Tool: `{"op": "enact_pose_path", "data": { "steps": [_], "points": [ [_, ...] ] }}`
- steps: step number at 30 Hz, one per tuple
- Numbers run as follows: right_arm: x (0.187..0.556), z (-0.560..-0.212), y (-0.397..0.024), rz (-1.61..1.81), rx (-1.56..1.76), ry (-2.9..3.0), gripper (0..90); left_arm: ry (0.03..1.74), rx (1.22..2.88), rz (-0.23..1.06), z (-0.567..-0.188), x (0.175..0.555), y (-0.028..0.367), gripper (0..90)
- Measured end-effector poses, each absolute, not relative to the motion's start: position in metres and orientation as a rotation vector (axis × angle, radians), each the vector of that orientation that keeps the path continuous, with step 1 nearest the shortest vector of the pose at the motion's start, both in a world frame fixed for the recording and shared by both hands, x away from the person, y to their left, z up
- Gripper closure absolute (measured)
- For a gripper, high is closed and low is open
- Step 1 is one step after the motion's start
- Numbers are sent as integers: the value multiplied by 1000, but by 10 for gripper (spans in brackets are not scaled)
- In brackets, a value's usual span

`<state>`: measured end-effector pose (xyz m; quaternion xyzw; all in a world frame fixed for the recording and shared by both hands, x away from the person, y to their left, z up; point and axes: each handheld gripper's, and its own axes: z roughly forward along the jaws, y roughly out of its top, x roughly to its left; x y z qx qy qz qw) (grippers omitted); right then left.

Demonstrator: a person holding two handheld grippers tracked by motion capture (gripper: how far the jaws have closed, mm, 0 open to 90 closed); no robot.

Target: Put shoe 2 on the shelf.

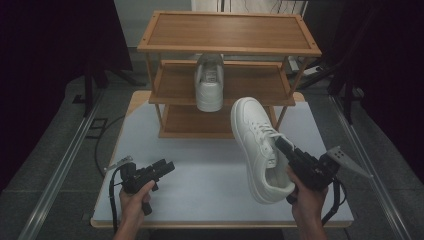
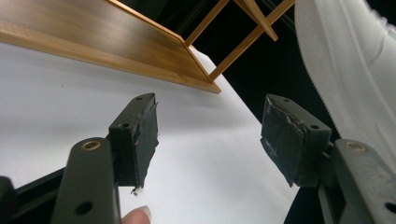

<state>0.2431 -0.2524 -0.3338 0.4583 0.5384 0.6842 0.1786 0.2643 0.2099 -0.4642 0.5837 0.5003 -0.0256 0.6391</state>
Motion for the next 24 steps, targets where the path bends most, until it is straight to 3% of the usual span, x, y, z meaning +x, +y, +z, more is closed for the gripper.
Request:
{"op": "enact_pose_path", "data": {
  "steps": [5,24],
  "points": [
    [254,-315,-247,1918,1292,1507,826,1139,1327,-60,-464,264,211,359],
    [355,-261,-209,1768,1395,1449,826,1107,1369,-74,-463,264,205,359]
  ]
}}
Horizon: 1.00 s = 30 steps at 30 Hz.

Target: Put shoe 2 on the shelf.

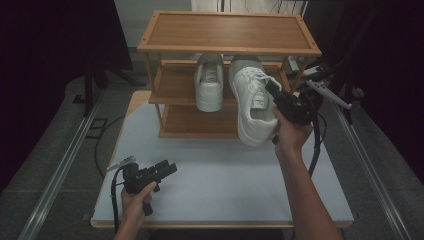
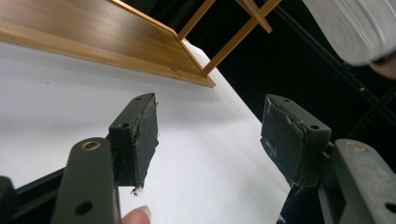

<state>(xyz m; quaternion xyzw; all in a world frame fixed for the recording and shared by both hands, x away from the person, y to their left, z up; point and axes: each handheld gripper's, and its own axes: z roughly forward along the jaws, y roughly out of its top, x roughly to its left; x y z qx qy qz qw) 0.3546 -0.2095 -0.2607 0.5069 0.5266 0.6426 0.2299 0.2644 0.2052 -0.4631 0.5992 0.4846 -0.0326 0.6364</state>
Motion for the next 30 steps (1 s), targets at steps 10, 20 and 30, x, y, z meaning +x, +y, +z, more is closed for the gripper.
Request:
{"op": "enact_pose_path", "data": {
  "steps": [10,20,30],
  "points": [
    [387,-259,-197,1712,1449,1417,826,1099,1357,-87,-461,264,208,359],
    [416,-263,-187,1681,1480,1407,826,1099,1350,-98,-463,264,210,360],
    [437,-269,-178,1661,1513,1379,824,1096,1340,-96,-462,264,213,361]
  ]
}}
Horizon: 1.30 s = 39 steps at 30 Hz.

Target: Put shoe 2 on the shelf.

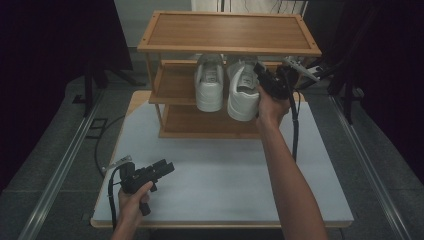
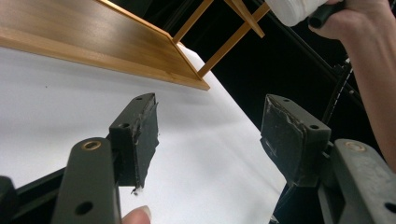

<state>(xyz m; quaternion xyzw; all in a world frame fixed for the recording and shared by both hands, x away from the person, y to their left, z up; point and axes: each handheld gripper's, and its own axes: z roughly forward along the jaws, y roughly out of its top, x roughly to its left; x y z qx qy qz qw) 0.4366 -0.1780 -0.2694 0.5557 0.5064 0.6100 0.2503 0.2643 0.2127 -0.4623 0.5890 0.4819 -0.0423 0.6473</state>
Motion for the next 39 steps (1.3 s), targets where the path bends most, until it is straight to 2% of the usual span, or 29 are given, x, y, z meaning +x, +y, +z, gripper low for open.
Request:
{"op": "enact_pose_path", "data": {
  "steps": [12,27,39],
  "points": [
    [460,-277,-171,1633,1547,1355,818,1097,1327,-95,-462,264,219,362],
    [471,-289,-167,1625,1572,1355,788,1097,1326,-97,-463,264,218,363],
    [462,-281,-170,1710,1475,1403,560,1085,1349,-109,-464,264,211,362]
  ]
}}
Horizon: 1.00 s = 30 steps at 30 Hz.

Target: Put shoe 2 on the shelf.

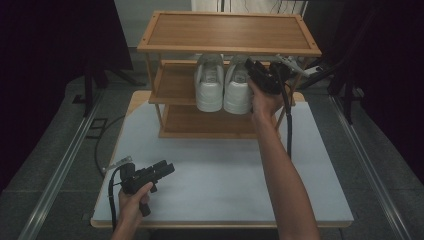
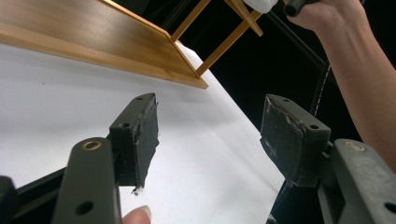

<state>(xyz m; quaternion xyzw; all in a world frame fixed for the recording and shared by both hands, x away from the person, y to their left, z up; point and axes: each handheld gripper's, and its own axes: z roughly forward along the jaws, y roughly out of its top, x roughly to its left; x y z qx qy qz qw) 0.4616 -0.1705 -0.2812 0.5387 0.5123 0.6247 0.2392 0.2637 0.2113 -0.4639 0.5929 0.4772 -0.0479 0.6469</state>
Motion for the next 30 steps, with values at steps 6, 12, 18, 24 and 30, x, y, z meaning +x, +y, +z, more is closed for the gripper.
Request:
{"op": "enact_pose_path", "data": {
  "steps": [6,12,18,24,30],
  "points": [
    [442,-280,-175,1680,1413,1467,513,1085,1356,-104,-463,265,212,362],
    [412,-280,-180,1649,1313,1543,474,1103,1340,-85,-462,264,217,362],
    [384,-282,-188,1651,1246,1601,464,1099,1338,-66,-458,262,220,362],
    [345,-294,-204,1672,1160,1676,464,1081,1349,-66,-456,265,218,360],
    [297,-327,-231,1715,1111,1750,466,1071,1359,-69,-455,264,216,359]
  ]
}}
